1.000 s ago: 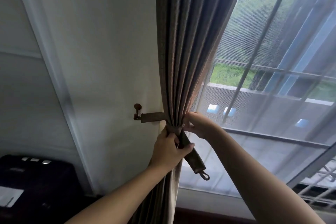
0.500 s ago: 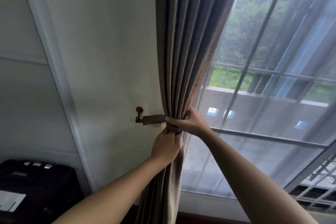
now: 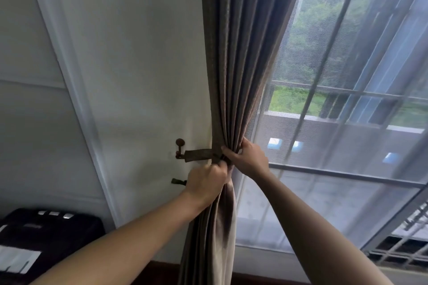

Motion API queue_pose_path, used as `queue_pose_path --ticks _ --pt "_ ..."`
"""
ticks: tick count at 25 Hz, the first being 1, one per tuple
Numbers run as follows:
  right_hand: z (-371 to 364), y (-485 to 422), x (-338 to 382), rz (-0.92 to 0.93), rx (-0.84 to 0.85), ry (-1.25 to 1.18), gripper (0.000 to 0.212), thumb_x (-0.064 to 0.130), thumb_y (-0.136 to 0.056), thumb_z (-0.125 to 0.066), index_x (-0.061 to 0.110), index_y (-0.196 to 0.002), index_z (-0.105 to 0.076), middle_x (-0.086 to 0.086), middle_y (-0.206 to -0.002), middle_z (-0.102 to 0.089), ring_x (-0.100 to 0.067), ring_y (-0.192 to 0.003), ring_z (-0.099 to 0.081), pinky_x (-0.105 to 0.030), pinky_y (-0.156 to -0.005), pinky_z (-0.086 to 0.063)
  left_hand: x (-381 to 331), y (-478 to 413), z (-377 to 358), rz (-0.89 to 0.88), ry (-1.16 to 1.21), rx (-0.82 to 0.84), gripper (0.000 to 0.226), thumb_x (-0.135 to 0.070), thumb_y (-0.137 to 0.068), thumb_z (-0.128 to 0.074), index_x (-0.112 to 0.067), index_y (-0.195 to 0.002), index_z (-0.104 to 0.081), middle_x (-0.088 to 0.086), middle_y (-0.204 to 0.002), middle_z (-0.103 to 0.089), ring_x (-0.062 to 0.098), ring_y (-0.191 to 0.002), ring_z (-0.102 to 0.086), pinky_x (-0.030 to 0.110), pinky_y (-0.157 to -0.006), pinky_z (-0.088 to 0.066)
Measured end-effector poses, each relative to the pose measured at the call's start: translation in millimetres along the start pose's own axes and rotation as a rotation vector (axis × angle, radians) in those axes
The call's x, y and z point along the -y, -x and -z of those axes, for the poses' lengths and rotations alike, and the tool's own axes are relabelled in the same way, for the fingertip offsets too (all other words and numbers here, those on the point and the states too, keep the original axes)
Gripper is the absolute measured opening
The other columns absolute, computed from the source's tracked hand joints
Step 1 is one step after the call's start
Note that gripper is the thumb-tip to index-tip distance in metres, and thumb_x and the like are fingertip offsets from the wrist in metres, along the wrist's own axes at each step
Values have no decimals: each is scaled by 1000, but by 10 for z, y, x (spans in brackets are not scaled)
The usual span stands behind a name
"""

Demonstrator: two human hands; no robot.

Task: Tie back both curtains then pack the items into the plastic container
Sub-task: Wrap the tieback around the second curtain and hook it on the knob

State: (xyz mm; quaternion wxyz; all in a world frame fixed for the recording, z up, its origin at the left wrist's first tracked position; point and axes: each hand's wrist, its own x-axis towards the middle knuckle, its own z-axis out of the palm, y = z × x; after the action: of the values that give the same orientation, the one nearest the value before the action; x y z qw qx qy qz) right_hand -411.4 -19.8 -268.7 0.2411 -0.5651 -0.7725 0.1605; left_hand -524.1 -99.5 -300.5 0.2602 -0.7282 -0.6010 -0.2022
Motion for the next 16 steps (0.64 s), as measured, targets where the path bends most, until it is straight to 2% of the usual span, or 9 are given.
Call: queue_pose_path --ticks 2,3,4,5,7,10,12,14,16 --pt "7 15 -13 9 -2 -25 53 64 -78 -54 25 -113 -54 -3 -107 -67 -26 -96 -62 -43 -77 -55 68 -8 70 -64 24 -71 35 -26 -87 -42 -16 -58 -59 2 -37 -55 18 -27 -53 18 -29 -37" --pt "24 18 -23 11 -1 -30 52 63 -78 -53 25 -113 -55 -3 -107 -67 -26 -97 -62 -43 -77 -54 136 -9 51 -120 75 -5 26 -29 -89 -47 -16 -71 -60 3 -44 -59 20 -33 -57 21 -32 -43" --pt "35 15 -42 15 -7 -30 51 63 -79 -53 24 -113 -55 -2 -108 -67 -26 -97 -62 -42 -77 -54 240 -28 46 -142 172 118 21 -36 -89 -53 -17 -87 -59 5 -58 -66 22 -46 -63 27 -41 -51" --pt "46 14 -56 14 -10 -27 51 62 -80 -53 24 -113 -55 -3 -108 -67 -26 -97 -62 -42 -76 -54 376 -67 48 -116 289 304 30 -45 -89 -54 -18 -99 -59 6 -75 -69 23 -62 -67 30 -54 -54" --pt "50 21 -70 20 -25 -29 48 58 -81 -54 23 -113 -55 -3 -107 -68 -26 -96 -62 -41 -75 -54 638 -149 68 -45 449 619 37 -48 -89 -53 -14 -102 -62 1 -85 -65 17 -76 -62 28 -64 -49" --pt "17 34 -54 39 -80 -15 45 55 -82 -55 20 -111 -56 -7 -102 -69 -30 -92 -63 -40 -71 -54 901 -203 77 21 349 708 34 -46 -93 -47 -16 -98 -62 -4 -75 -54 13 -70 -55 26 -57 -37" --pt "0 53 -40 34 -111 19 45 54 -83 -54 19 -110 -55 -9 -99 -68 -32 -90 -63 -36 -67 -51 1015 -147 13 80 510 733 28 -44 -95 -46 -20 -94 -60 -3 -73 -58 12 -61 -61 27 -59 -44" --pt "-6 69 -44 20 -124 35 45 55 -83 -53 20 -110 -55 -9 -98 -68 -32 -89 -62 -35 -66 -49 1100 -89 -12 106 718 771 16 -36 -92 -55 -22 -85 -59 -7 -66 -61 5 -50 -61 19 -56 -45" --pt "9 70 -46 10 -125 35 45 55 -84 -53 19 -110 -55 -9 -98 -68 -32 -89 -62 -33 -63 -46 1242 -72 -4 176 836 753 10 -27 -88 -64 -17 -88 -63 -4 -66 -66 2 -53 -62 14 -55 -44"
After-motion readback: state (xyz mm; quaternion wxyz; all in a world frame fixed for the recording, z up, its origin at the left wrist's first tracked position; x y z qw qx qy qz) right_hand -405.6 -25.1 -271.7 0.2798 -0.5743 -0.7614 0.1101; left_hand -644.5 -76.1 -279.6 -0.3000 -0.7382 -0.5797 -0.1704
